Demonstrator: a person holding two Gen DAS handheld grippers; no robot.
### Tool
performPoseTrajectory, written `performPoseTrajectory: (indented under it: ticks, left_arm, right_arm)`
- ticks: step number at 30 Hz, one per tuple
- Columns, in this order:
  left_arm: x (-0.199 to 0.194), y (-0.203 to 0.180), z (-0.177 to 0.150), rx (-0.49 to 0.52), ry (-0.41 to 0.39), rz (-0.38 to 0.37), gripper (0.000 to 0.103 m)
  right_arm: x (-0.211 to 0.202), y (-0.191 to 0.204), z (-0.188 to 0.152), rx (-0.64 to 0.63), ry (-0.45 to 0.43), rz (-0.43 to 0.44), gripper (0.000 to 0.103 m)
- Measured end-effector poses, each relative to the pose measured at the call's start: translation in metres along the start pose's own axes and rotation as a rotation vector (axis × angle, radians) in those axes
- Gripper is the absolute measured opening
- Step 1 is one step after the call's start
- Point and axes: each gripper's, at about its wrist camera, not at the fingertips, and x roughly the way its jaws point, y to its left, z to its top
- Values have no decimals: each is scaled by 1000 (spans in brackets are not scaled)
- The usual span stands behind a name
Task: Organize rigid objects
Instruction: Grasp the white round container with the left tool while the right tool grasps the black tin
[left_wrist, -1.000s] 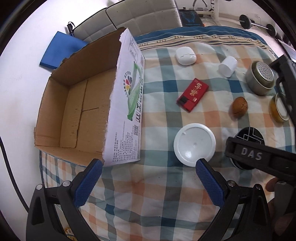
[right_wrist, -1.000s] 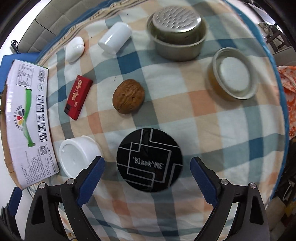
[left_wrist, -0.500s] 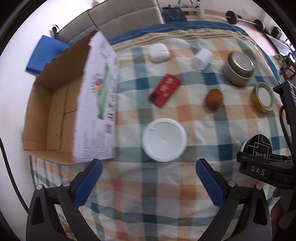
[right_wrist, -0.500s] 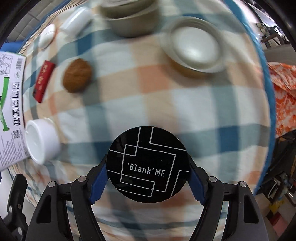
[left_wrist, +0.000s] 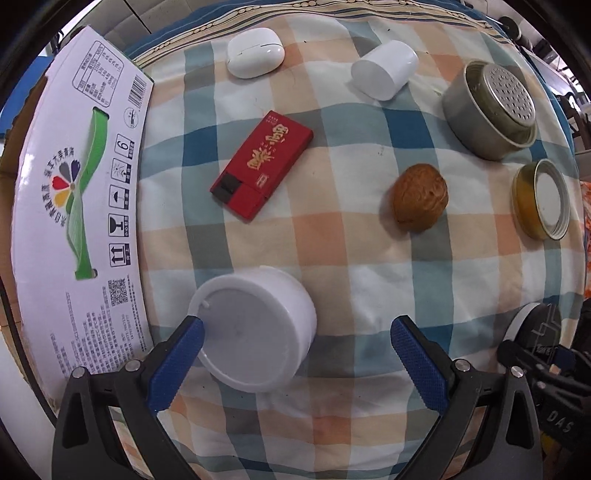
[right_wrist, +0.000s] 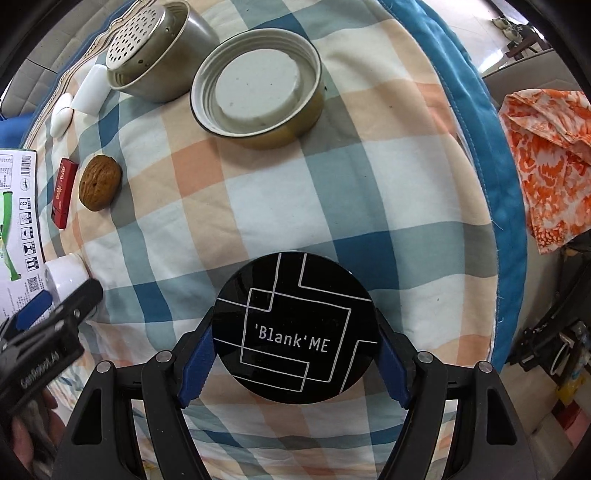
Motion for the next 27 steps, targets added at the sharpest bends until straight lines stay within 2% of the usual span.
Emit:
performPoseTrajectory:
  ticks: [3, 4, 6, 8, 9, 13, 15, 16, 17, 19, 22, 27]
  left_arm:
    - [2, -1, 8, 10, 28, 19, 103]
    - [3, -1, 10, 19, 36, 50, 103]
    - [1, -1, 14, 32, 13, 113, 103]
    - [-1, -2, 16, 46, -22, 143, 103]
    - [2, -1, 19, 49, -18, 149, 103]
    - [27, 2, 24, 28, 65, 100, 101]
    - [30, 2, 24, 23, 66, 51, 87]
    - [28, -1, 25, 23, 63, 26, 74]
    - [24, -4, 24, 33, 57, 35, 66]
    - [20, -8, 17, 64, 54, 37, 66]
    - [23, -16, 0, 66, 89, -30, 66]
    - [34, -17, -4, 7, 106, -76, 69]
  right_arm:
    - [1, -3, 7, 10, 13, -2, 79]
    - [1, -2, 8, 14, 16, 1, 79]
    - [2, 0, 8, 13, 16, 5, 79]
    - [2, 2, 9, 4, 11, 2, 79]
    - [10, 20, 4, -1, 10, -4, 79]
    - [14, 27, 4, -5, 15, -24, 79]
    - [16, 28, 3, -5, 12, -30, 79]
    - [17, 28, 3, -6, 10, -31, 79]
    - [17, 31, 2, -4, 7, -31, 79]
    - [17, 35, -1, 1, 5, -27, 79]
    - [18, 35, -4, 1, 9, -21, 79]
    - [29, 42, -6, -10, 24, -45, 79]
